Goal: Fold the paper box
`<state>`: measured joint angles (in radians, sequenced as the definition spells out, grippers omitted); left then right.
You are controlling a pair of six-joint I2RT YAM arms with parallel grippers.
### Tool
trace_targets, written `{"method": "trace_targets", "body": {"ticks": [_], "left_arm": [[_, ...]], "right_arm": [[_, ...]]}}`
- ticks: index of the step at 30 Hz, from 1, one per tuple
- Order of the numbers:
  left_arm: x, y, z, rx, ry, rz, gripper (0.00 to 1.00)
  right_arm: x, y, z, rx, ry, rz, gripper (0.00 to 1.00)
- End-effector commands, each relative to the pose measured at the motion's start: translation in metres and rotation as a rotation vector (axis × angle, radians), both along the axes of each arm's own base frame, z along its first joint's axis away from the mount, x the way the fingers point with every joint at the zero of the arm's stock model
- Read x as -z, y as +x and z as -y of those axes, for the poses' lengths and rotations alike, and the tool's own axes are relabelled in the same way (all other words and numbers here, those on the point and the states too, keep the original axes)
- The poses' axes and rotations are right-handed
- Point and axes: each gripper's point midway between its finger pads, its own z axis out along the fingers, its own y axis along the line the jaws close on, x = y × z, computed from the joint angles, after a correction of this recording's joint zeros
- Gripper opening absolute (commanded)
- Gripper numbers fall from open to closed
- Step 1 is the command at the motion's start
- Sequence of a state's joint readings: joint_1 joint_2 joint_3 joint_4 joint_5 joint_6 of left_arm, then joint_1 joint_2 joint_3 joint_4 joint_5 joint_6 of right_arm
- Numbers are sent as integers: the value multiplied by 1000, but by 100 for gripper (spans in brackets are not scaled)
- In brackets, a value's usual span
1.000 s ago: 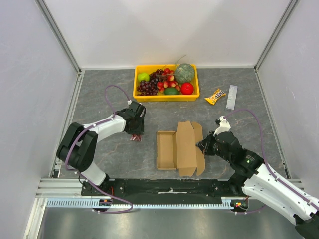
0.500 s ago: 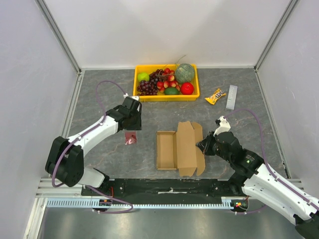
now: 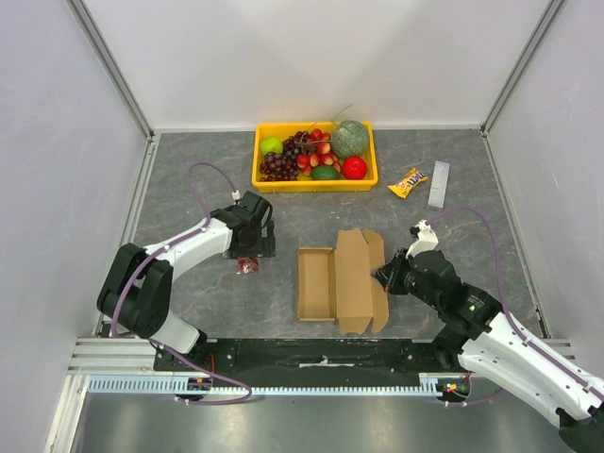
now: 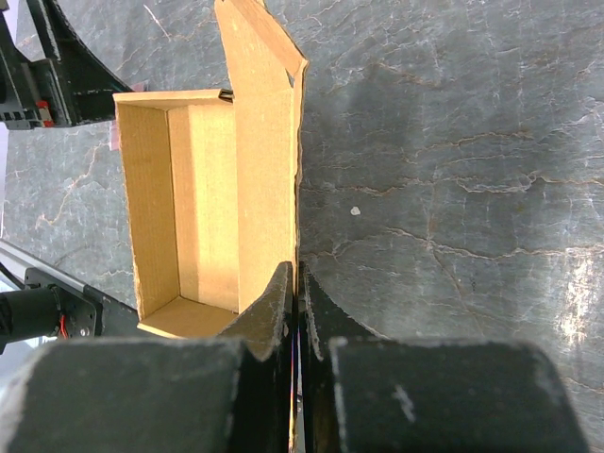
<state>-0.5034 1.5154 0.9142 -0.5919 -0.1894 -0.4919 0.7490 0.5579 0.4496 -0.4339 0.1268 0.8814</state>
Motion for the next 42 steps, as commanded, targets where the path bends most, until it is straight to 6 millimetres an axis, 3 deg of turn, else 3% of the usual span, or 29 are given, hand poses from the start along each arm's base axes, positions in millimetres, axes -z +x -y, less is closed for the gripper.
{"method": "trace_targets", "body": {"ticks": [1,14,22,30,42], "left_arm": [[4,8,-11,-114,40,36,100],[34,-3,-23,-181,37,-21,100],[41,-6,-25,-177,48,-43,99],[47,-12,-21,-158,18,-54,79],[48,-11,-13,-128,-18,-57,61]], "right_arm": [[-14,1,-3,-5,33,30,6],[-11,2,-2,-5,24,28,6],[-12,3,-3,-1,23,29,6],[-15,3,-3,-1,28,35,6],[-20,5,-1,7,25,49,6]]}}
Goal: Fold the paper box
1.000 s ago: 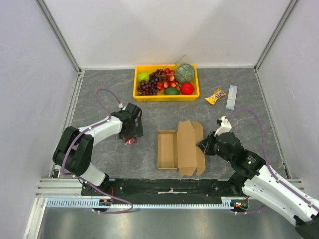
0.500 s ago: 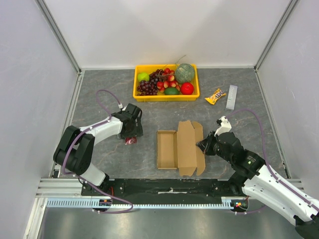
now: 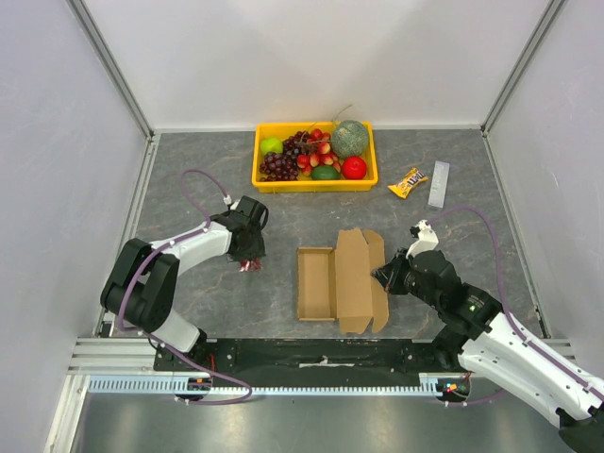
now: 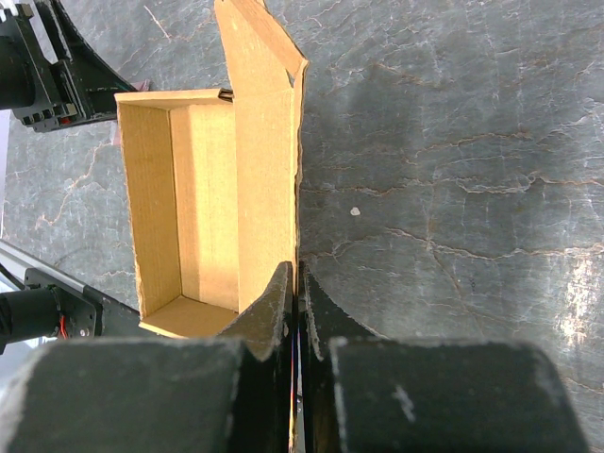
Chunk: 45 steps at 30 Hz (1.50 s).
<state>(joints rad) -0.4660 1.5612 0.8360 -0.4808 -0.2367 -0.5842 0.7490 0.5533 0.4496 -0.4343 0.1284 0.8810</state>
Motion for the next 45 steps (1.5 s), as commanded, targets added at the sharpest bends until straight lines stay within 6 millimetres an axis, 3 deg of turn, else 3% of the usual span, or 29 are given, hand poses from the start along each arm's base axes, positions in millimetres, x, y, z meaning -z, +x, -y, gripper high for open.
{"method": "trace_targets", "body": {"ticks": [1,9,18,33,38,41,45], "left_arm": [[20,-16,4,15,-34,-67,59],[5,-10,11,34,-78,-33,53],[-51,5,21,57,-139,79,50],[-126,8,37,111,-256,199,49],[-157,-2,58,166,-341,242,49],[-175,-17,83,222,-374,264,49],[-185,-46,129,319,-415,254,49]], "right_arm": [[-18,5,-1,6,20,42,6],[-16,4,-1,5,18,38,6],[-14,4,-1,7,20,35,6],[-13,3,-1,5,23,28,6],[-11,3,-3,2,20,23,6],[-11,4,-4,2,22,21,6],[-9,4,-5,-1,23,17,6]]}}
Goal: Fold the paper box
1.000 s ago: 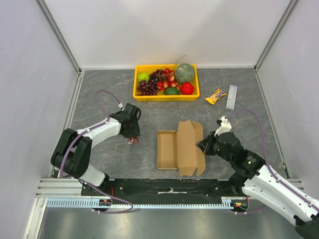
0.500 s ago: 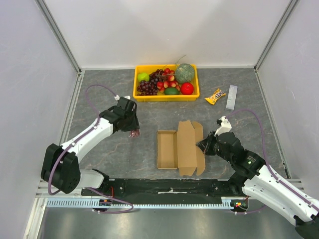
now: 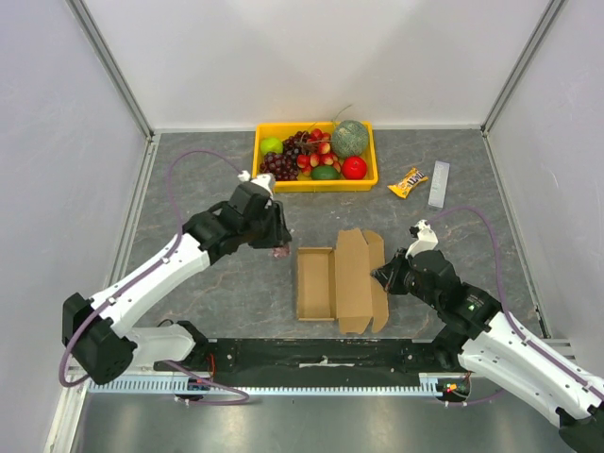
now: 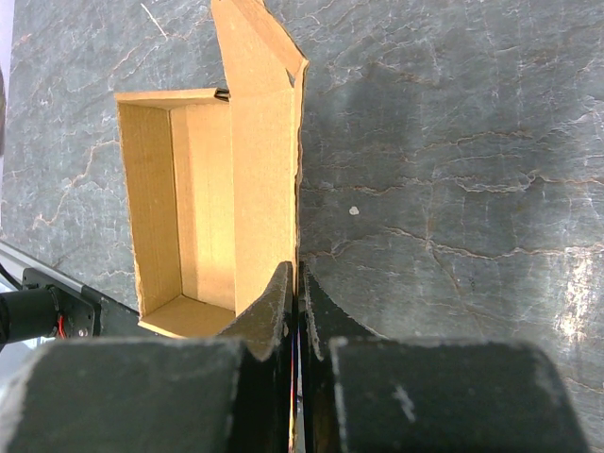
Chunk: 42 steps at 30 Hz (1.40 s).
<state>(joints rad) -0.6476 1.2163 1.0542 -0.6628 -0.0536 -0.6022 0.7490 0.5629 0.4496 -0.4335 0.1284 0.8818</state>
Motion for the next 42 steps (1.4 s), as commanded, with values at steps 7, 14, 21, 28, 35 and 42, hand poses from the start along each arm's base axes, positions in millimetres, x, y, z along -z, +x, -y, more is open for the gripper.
{"method": "trace_targets", "body": {"ticks": [7,14,21,28,35,42], "left_arm": [[-2,-52,84,136,-49,-44,49],[14,-60,99,169,-24,-74,54],[3,-56,100,166,-43,-44,78],[-39,-48,98,211,-85,71,84],[-75,-34,53,182,-90,227,86],[-97,-32,4,131,-163,373,90]], "right_arm": [[-10,4,-5,0,31,22,6],[-8,5,-5,3,26,18,6],[-9,5,-6,0,26,19,6],[-15,8,-4,-10,-10,44,6],[-31,18,-22,-209,-210,44,4],[-29,29,-47,-527,-429,25,4]]}}
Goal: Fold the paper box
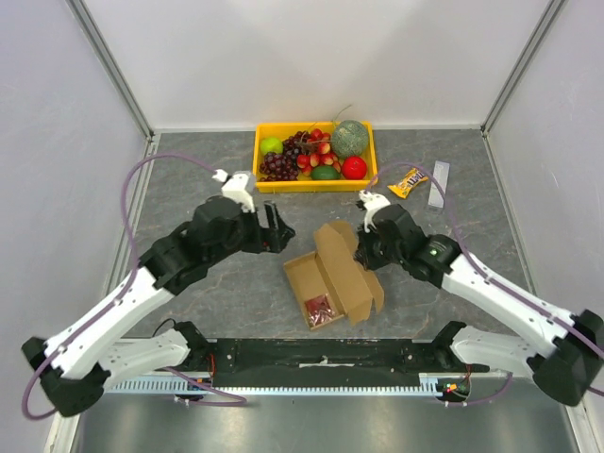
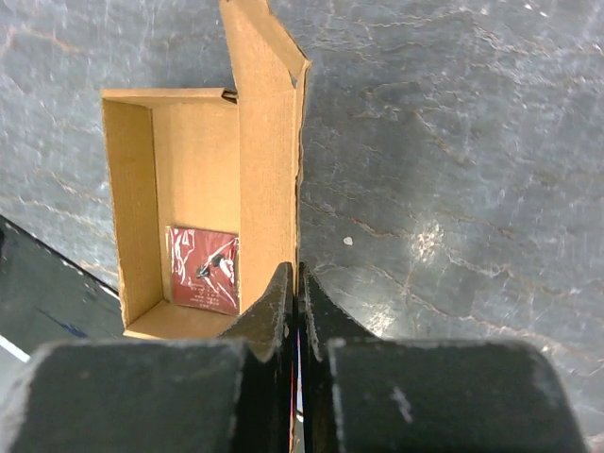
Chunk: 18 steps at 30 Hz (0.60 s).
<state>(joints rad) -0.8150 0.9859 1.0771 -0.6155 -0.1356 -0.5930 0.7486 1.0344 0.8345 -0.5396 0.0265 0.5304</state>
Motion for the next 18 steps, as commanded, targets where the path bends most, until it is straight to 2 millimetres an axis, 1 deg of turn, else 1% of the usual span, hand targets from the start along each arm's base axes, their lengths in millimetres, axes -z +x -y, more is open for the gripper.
{"method": "trace_targets", "body": {"ticks": [1,3,5,7,9,12,13,15,17,18], "left_arm": [[-14,2,-19,22,-20,136,91],[-13,1,-21,38,-24,162,91],[-11,1,-18,68,-19,190,91],[-8,1,-17,90,-15,211,92],[-5,2,-17,95,-13,227,92],[-6,2,-20,93,-26,256,93],[-6,1,-22,87,-30,264,95],[-6,2,-26,68,-38,276,95],[-5,1,-30,52,-52,286,93],[-3,0,-30,51,-59,287,89]], "right_arm": [[-6,-1,-13,-284,-135,15,6],[-4,6,-16,-348,-202,16,8],[-3,15,-17,-409,-273,30,8],[-5,24,-18,-456,-333,42,5],[-12,35,-24,-526,-370,83,3],[-24,41,-33,-633,-388,153,1],[-28,45,-34,-662,-405,179,0],[-33,50,-37,-710,-428,206,0],[-38,56,-40,-749,-453,221,0],[-37,60,-42,-763,-471,223,0]]}}
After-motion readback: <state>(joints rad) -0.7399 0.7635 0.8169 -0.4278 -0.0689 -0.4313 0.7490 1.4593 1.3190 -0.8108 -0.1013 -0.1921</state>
